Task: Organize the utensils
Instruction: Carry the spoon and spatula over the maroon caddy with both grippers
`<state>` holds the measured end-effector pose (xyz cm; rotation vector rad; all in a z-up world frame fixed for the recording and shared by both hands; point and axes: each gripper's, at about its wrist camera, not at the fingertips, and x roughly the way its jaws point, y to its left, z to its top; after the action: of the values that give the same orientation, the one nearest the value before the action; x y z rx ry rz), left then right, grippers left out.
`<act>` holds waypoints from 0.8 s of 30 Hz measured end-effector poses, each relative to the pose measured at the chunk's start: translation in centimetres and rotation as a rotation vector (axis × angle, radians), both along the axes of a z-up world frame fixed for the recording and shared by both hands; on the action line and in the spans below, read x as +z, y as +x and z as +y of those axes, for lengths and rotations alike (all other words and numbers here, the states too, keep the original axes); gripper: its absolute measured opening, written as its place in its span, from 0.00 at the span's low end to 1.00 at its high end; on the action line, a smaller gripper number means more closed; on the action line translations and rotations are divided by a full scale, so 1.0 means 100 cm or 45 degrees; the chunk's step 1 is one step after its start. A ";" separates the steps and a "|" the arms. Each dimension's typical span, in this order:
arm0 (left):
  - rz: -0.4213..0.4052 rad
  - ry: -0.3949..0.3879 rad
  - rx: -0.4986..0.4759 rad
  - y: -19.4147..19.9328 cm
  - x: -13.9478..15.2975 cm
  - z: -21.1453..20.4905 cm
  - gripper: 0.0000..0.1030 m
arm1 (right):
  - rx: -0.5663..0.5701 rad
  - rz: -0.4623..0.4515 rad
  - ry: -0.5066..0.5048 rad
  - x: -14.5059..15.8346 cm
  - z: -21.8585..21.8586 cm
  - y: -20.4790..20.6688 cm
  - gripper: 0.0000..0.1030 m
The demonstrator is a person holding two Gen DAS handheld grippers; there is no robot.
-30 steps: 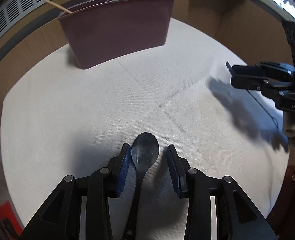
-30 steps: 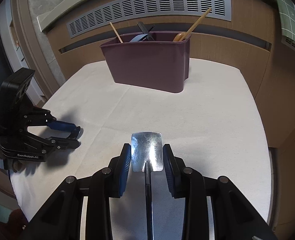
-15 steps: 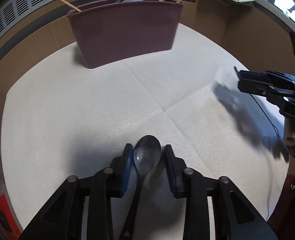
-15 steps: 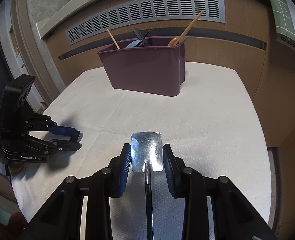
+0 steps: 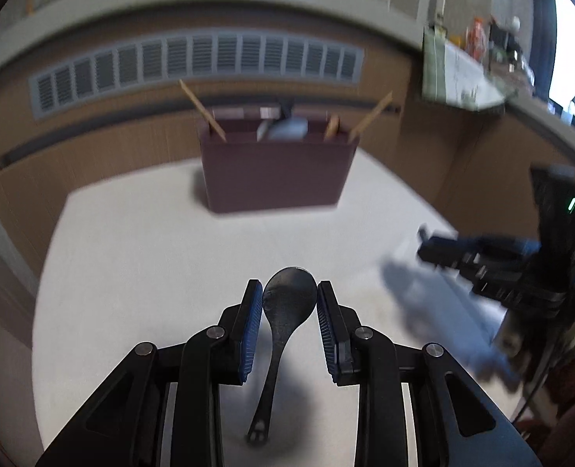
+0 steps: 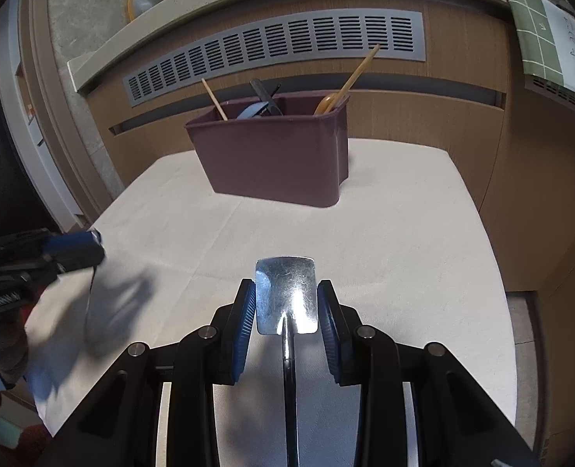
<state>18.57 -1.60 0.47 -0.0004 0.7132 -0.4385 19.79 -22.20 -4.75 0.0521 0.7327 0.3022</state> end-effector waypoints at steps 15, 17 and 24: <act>-0.526 -0.564 0.215 0.100 0.178 0.021 0.28 | -0.074 -0.704 0.193 0.231 0.000 0.062 0.29; -0.573 -0.566 0.242 0.115 0.166 0.021 0.28 | -0.074 -0.708 0.214 0.228 0.002 0.077 0.29; -0.460 -0.542 0.245 0.170 0.112 0.014 0.29 | -0.140 -0.691 0.287 0.173 0.012 0.126 0.29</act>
<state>35.58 -0.22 11.63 -0.3788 0.2516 -0.3853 32.44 -20.97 12.60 0.2149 0.1540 0.2756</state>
